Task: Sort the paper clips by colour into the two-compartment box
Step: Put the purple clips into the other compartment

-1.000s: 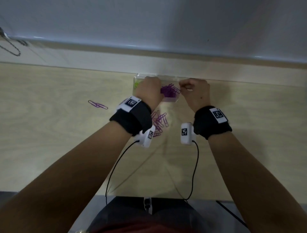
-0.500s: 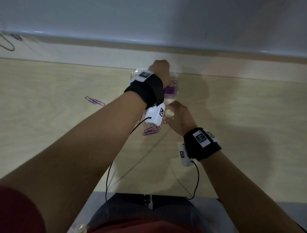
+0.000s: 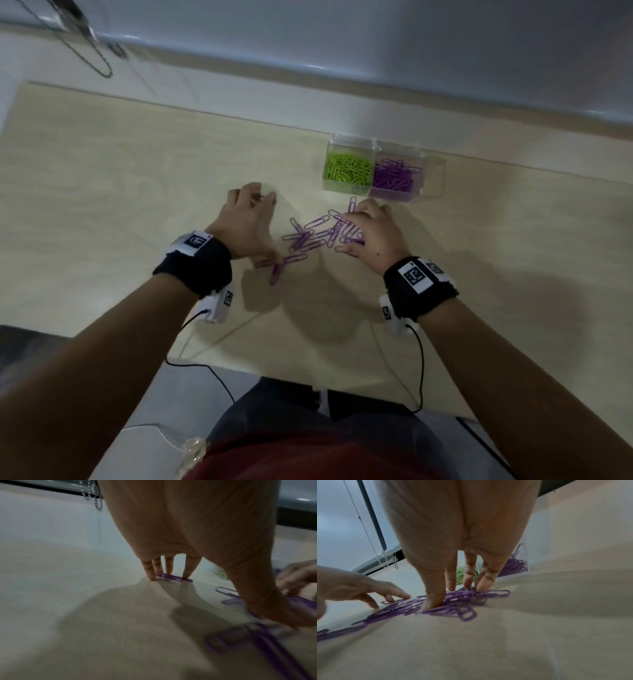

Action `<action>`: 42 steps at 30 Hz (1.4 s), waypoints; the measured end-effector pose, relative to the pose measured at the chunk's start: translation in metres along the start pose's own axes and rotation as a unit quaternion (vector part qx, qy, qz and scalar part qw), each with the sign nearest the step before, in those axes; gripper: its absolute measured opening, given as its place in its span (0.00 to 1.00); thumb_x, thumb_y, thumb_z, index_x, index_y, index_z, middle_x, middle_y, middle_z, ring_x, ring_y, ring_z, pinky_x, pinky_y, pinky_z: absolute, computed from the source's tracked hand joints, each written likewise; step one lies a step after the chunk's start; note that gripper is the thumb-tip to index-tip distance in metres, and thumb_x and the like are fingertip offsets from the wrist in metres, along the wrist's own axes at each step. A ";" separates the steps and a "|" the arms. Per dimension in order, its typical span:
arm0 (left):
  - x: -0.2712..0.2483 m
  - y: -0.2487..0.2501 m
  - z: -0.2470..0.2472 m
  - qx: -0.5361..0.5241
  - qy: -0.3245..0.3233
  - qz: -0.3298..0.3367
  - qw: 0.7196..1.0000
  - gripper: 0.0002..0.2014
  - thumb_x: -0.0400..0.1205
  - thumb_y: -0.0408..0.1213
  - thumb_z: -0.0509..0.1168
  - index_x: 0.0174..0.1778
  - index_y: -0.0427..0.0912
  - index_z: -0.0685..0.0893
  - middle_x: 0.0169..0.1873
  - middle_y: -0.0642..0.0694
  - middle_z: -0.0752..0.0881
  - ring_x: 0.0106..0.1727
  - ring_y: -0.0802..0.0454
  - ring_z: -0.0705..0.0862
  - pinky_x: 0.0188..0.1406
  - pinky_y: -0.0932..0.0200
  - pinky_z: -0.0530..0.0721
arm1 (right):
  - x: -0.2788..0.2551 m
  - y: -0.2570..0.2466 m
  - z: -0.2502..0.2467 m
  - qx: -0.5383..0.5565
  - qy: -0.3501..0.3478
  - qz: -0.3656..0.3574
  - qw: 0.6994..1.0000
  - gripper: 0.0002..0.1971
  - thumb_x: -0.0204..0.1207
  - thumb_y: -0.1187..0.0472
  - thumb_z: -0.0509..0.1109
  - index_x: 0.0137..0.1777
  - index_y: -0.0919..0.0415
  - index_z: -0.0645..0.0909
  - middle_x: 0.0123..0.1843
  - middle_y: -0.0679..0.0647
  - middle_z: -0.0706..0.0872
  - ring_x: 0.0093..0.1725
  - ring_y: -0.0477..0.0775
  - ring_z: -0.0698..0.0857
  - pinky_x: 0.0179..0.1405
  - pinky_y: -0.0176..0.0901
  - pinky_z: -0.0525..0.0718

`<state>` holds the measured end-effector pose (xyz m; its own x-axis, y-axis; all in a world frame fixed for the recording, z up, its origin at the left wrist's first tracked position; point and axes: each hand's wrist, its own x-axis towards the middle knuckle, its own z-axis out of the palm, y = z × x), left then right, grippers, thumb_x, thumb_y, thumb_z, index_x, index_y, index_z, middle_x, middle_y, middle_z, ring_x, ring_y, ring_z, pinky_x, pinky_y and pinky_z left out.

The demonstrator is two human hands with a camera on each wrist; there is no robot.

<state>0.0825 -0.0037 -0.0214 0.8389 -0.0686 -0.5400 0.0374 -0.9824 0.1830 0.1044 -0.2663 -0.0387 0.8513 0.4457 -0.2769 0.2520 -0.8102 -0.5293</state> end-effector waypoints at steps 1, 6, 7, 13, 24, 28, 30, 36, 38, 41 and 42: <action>-0.007 0.006 0.005 0.003 0.004 0.020 1.000 0.63 0.51 0.68 0.76 0.78 0.45 0.56 0.76 0.40 0.55 0.73 0.35 0.57 0.74 0.41 0.66 | 0.000 0.000 0.000 0.006 0.001 -0.001 1.000 0.28 0.67 0.53 0.79 0.67 0.59 0.80 0.61 0.57 0.76 0.60 0.61 0.71 0.62 0.51 0.75; -0.021 0.010 0.033 -0.048 0.041 0.090 0.994 0.52 0.60 0.48 0.81 0.78 0.38 0.64 0.74 0.34 0.61 0.71 0.36 0.62 0.75 0.50 0.65 | -0.005 0.002 0.004 0.000 -0.002 -0.010 1.000 0.15 0.74 0.57 0.73 0.58 0.63 0.85 0.54 0.56 0.80 0.56 0.59 0.72 0.55 0.37 0.68; -0.021 0.010 0.036 -0.087 0.051 0.099 0.990 0.46 0.62 0.44 0.81 0.75 0.37 0.69 0.72 0.35 0.64 0.70 0.37 0.65 0.73 0.56 0.65 | -0.006 0.004 0.005 0.001 0.002 -0.008 1.000 0.14 0.74 0.59 0.72 0.57 0.64 0.85 0.54 0.56 0.80 0.55 0.59 0.73 0.55 0.37 0.68; -0.017 0.011 0.054 -0.220 0.179 0.152 0.947 0.20 0.66 0.32 0.78 0.55 0.37 0.87 0.53 0.40 0.84 0.53 0.54 0.78 0.54 0.59 0.81 | -0.019 0.002 0.005 0.013 0.036 0.004 0.999 0.17 0.79 0.63 0.66 0.68 0.62 0.79 0.60 0.59 0.80 0.60 0.62 0.76 0.61 0.41 0.71; -0.009 0.031 0.050 -0.160 0.103 0.138 0.972 0.48 0.66 0.46 0.78 0.80 0.44 0.62 0.72 0.38 0.68 0.68 0.40 0.68 0.71 0.49 0.70 | -0.023 0.000 0.019 -0.003 0.019 0.052 0.998 0.29 0.64 0.55 0.80 0.65 0.62 0.79 0.62 0.55 0.72 0.60 0.58 0.69 0.61 0.46 0.77; 0.002 0.048 0.043 -0.170 0.069 0.167 0.969 0.38 0.67 0.45 0.78 0.72 0.38 0.74 0.63 0.35 0.75 0.62 0.37 0.74 0.66 0.47 0.76 | -0.021 -0.004 0.023 0.026 0.017 0.024 0.999 0.15 0.68 0.68 0.75 0.56 0.64 0.84 0.53 0.57 0.79 0.55 0.59 0.77 0.54 0.38 0.74; 0.005 0.053 0.038 -0.161 0.060 0.177 0.969 0.35 0.67 0.43 0.78 0.69 0.37 0.77 0.60 0.35 0.77 0.60 0.37 0.76 0.63 0.50 0.77 | -0.016 -0.006 0.023 -0.014 -0.005 0.016 1.000 0.11 0.71 0.68 0.72 0.54 0.66 0.84 0.53 0.59 0.81 0.54 0.62 0.79 0.53 0.43 0.77; 0.009 0.071 0.026 -0.029 0.062 0.222 0.973 0.28 0.78 0.41 0.68 0.72 0.33 0.72 0.69 0.33 0.72 0.64 0.34 0.76 0.65 0.45 0.76 | -0.009 -0.010 0.006 -0.088 -0.049 0.012 0.995 0.09 0.75 0.68 0.65 0.53 0.66 0.84 0.54 0.62 0.83 0.53 0.64 0.81 0.49 0.48 0.76; 0.012 0.079 0.021 0.035 0.038 0.221 0.974 0.26 0.82 0.41 0.61 0.74 0.31 0.67 0.74 0.32 0.66 0.69 0.33 0.72 0.69 0.43 0.73 | -0.009 -0.004 -0.006 -0.037 -0.035 0.043 0.998 0.08 0.74 0.65 0.69 0.50 0.64 0.86 0.50 0.60 0.86 0.50 0.62 0.83 0.49 0.46 0.77; 0.015 0.088 0.012 0.136 0.024 0.243 0.960 0.23 0.84 0.34 0.58 0.75 0.30 0.65 0.77 0.30 0.61 0.70 0.32 0.72 0.65 0.42 0.75 | -0.010 0.006 -0.026 0.077 -0.002 0.086 0.993 0.05 0.70 0.66 0.76 0.46 0.64 0.89 0.43 0.60 0.90 0.41 0.56 0.85 0.44 0.41 0.82; 0.016 0.090 0.009 0.162 0.023 0.256 0.953 0.23 0.84 0.31 0.58 0.74 0.29 0.65 0.77 0.29 0.61 0.70 0.31 0.72 0.63 0.42 0.76 | -0.009 0.009 -0.035 0.116 0.009 0.098 0.988 0.06 0.70 0.68 0.76 0.46 0.65 0.89 0.42 0.60 0.90 0.38 0.53 0.85 0.40 0.37 0.81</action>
<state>0.0943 -0.0952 -0.0211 0.7247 -0.5534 -0.4106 -0.5466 -0.8245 0.1464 0.1148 -0.2908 -0.0131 0.8821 0.2807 -0.3783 -0.0280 -0.7704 -0.6369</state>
